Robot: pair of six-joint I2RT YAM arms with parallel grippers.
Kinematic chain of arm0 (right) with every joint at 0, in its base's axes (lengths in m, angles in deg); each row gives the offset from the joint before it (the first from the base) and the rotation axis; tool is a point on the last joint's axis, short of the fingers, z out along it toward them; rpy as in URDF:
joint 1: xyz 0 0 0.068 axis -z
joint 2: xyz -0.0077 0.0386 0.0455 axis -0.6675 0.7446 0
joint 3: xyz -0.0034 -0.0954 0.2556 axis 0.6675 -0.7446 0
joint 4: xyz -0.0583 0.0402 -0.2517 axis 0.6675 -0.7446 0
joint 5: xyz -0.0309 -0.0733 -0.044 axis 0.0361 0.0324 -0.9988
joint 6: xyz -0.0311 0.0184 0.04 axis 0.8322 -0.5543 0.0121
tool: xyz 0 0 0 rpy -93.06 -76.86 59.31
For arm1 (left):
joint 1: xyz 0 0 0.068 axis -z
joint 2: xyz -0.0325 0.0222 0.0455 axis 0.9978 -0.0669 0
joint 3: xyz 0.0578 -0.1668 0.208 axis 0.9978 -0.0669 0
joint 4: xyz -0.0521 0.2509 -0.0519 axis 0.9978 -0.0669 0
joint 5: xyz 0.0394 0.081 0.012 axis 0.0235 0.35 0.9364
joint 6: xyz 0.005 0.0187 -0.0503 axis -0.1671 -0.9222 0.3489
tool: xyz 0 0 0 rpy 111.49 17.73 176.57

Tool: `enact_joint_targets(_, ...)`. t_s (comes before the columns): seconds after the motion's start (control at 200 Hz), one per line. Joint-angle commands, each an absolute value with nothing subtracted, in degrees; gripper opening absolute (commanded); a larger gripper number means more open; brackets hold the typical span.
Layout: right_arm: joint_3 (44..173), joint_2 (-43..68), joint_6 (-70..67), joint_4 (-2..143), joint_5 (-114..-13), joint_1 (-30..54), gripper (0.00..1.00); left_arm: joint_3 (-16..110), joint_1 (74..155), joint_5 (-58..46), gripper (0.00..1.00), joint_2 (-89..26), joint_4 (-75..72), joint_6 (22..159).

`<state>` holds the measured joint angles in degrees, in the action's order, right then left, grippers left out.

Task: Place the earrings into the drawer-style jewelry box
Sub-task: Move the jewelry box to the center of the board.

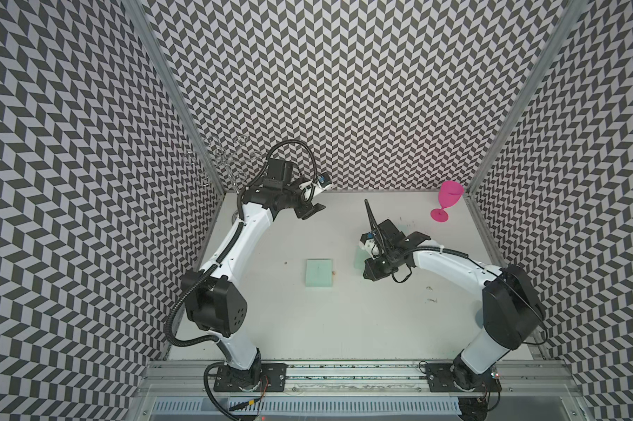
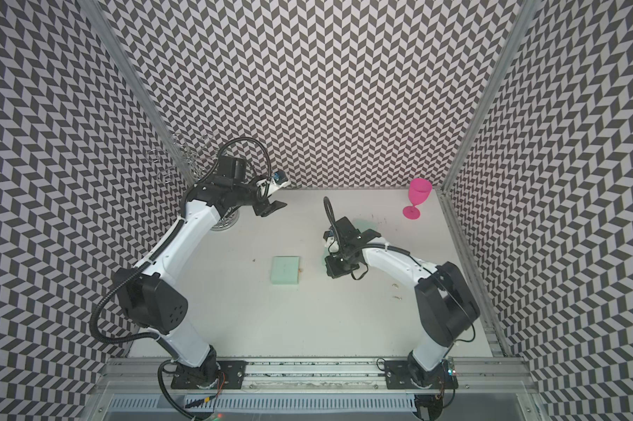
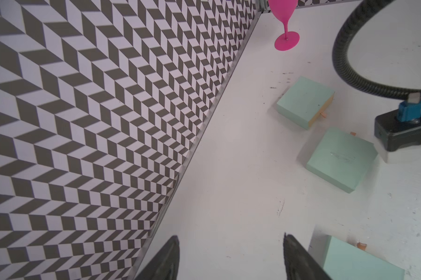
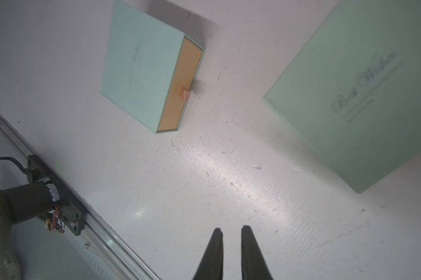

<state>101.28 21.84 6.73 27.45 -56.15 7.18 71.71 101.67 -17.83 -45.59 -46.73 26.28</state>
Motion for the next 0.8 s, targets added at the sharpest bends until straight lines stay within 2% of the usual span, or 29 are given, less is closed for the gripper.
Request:
enact_joint_targets(0.0, 102.37, 24.71, 7.24, 28.68, -54.82, 6.83, 0.16, 66.02, 99.99, -18.96, 0.69, -44.09, -48.28, 27.51)
enact_joint_targets(0.27, 106.45, 33.2, 8.28, 27.47, -61.02, 6.55, 0.16, 56.51, 99.35, -17.85, 0.68, -38.43, -49.85, 25.49)
enact_joint_targets(0.556, 115.35, 41.39, 8.67, 26.27, -64.96, 6.9, 0.16, 47.7, 98.35, -14.68, 0.67, -37.42, -49.57, 21.39)
enact_joint_targets(0.791, 125.87, 44.58, 8.71, 23.18, -65.64, 8.1, 0.16, 44.8, 97.02, -16.22, 0.59, -38.78, -52.22, 18.14)
